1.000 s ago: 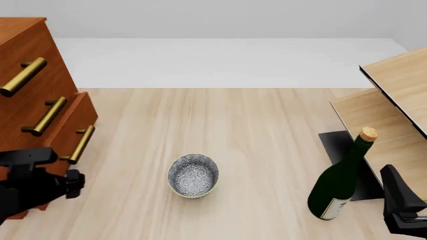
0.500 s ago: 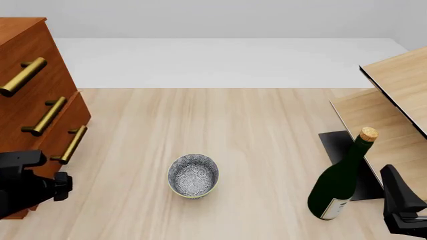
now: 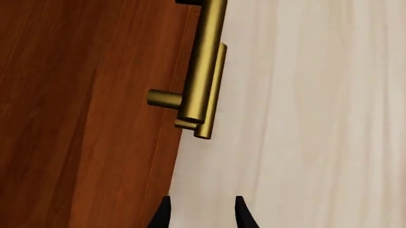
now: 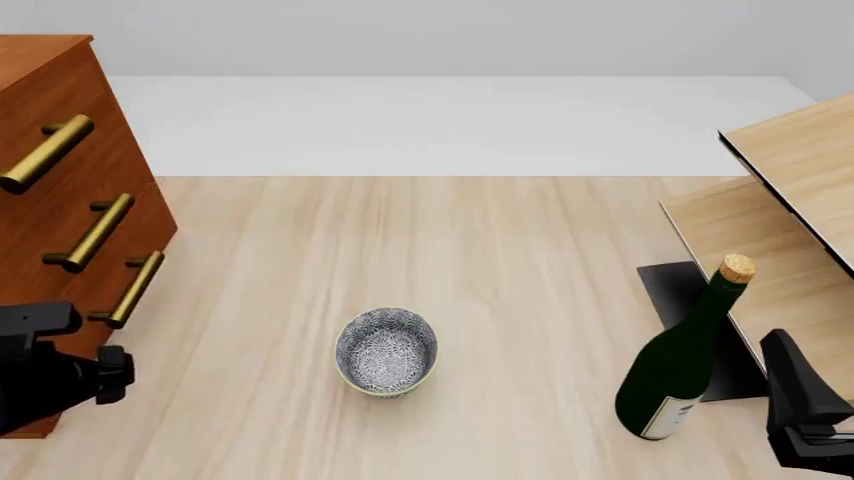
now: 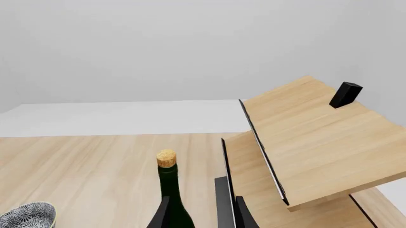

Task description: Close the bottom drawer of the cabinet and open the top drawer.

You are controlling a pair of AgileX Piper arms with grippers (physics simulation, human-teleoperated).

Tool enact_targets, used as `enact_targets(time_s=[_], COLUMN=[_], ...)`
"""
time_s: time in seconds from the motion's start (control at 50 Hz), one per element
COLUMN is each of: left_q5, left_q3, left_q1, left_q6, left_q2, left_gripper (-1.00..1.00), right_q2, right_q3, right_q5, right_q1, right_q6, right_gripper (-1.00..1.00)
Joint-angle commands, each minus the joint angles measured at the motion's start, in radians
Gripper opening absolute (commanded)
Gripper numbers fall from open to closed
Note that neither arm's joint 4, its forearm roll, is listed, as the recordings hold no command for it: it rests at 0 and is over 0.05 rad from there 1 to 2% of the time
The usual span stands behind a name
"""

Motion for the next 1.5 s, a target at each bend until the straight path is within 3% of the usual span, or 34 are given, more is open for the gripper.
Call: enact_targets(time_s=[0.02, 0.18, 0.54, 0.84, 1.04, 1.12, 1.28, 1.34, 1.5], left_q5=[0.004, 0.019, 0.089, 0.12, 0.127, 0.136, 0.128, 0.128, 0.047], left_q3=[-0.002, -0.003, -0.046, -0.082, -0.112, -0.138, -0.151, -0.156, -0.114], left_q1=[-0.009, -0.038, -0.223, -0.337, -0.433, -0.464, -0.453, -0.453, -0.494], left_q6=[-0.008, -0.027, -0.143, -0.155, -0.095, -0.039, 0.185, 0.209, 0.429], left_q2=[-0.001, -0.016, -0.034, -0.051, -0.085, -0.116, -0.228, -0.236, -0.298], left_gripper=[1.0, 1.0, 1.0, 1.0, 1.0, 1.0, 1.0, 1.0, 1.0], right_q2=[0.0, 0.0, 0.0, 0.0, 0.0, 0.0, 0.0, 0.0, 0.001], right_q3=[0.0, 0.0, 0.0, 0.0, 0.0, 0.0, 0.0, 0.0, 0.0], right_q5=[0.0, 0.0, 0.0, 0.0, 0.0, 0.0, 0.0, 0.0, 0.0], right_q1=[0.0, 0.0, 0.0, 0.0, 0.0, 0.0, 0.0, 0.0, -0.001], right_q6=[0.0, 0.0, 0.0, 0.0, 0.001, 0.001, -0.001, -0.001, 0.003], right_gripper=[1.0, 1.0, 1.0, 1.0, 1.0, 1.0, 1.0, 1.0, 1.0])
